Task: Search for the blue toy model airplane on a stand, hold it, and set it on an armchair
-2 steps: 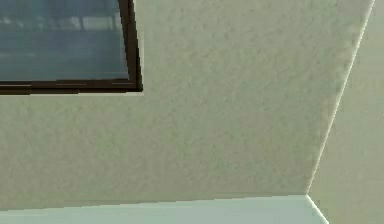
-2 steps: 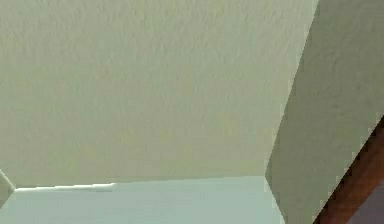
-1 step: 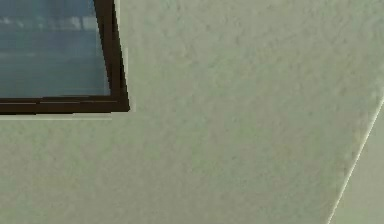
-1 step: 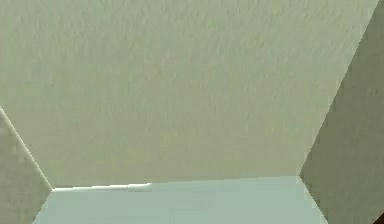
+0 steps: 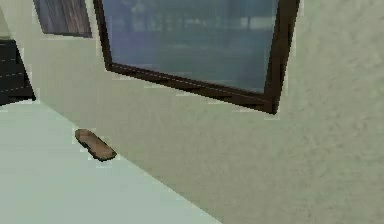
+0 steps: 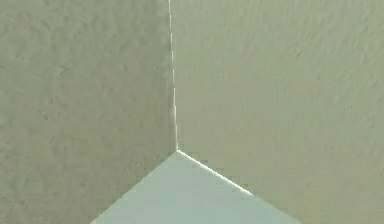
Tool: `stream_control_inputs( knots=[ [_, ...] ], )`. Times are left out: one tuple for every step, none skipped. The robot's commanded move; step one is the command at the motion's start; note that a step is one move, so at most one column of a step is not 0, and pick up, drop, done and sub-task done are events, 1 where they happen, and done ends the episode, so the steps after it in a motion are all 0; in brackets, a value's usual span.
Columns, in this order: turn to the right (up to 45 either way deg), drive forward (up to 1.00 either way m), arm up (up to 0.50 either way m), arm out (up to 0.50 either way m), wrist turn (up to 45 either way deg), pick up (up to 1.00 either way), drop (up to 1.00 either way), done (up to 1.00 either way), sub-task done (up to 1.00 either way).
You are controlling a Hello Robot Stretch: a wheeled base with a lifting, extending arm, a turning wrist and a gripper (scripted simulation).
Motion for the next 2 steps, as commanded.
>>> stream_control_inputs(
  knots=[
    [0.0,0.25,0.00,0.00,0.0,0.00,0.00,0.00,0.00],
    [-45.0,0.00,0.00,0.00,0.0,0.00,0.00,0.00,0.00]
  ],
)
